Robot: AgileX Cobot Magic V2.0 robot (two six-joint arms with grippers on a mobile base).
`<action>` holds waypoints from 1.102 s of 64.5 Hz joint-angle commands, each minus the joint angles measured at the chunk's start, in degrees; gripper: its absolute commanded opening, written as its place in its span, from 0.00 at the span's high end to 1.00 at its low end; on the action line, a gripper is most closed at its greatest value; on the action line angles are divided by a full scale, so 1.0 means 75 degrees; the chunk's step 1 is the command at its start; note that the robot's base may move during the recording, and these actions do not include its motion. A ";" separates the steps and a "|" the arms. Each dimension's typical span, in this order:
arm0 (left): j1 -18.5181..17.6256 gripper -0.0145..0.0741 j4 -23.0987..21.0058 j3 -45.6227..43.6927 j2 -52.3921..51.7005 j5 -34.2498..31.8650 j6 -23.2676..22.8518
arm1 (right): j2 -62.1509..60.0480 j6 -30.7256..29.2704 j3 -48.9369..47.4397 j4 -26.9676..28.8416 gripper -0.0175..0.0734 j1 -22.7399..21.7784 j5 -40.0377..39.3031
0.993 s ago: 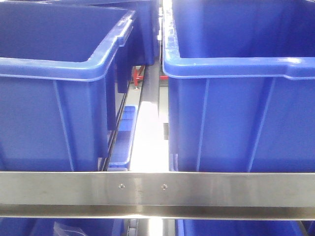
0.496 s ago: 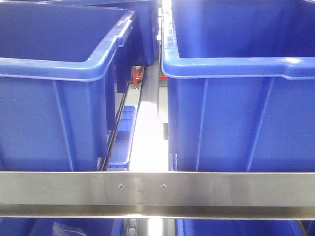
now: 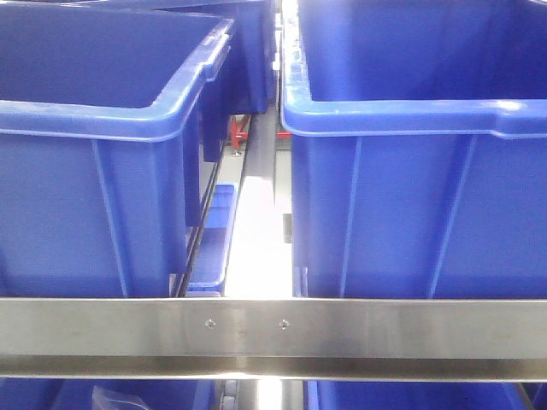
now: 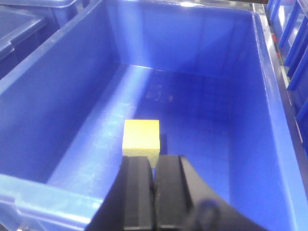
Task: Place yellow foam block on left shelf second layer
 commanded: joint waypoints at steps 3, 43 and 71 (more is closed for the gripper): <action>-0.0039 0.68 -0.0056 0.0197 0.0055 -0.0673 -0.0030 | -0.0309 -0.0159 0.0043 0.0101 0.75 -0.0515 -0.0691; -0.0039 0.68 -0.0056 0.0197 0.0055 -0.0673 -0.0030 | -0.3303 -0.1466 0.3343 0.1908 0.75 -0.2788 -0.2985; -0.0039 0.68 -0.0056 0.0197 0.0055 -0.0673 -0.0030 | -0.3303 -0.1466 0.3343 0.1908 0.75 -0.2788 -0.2972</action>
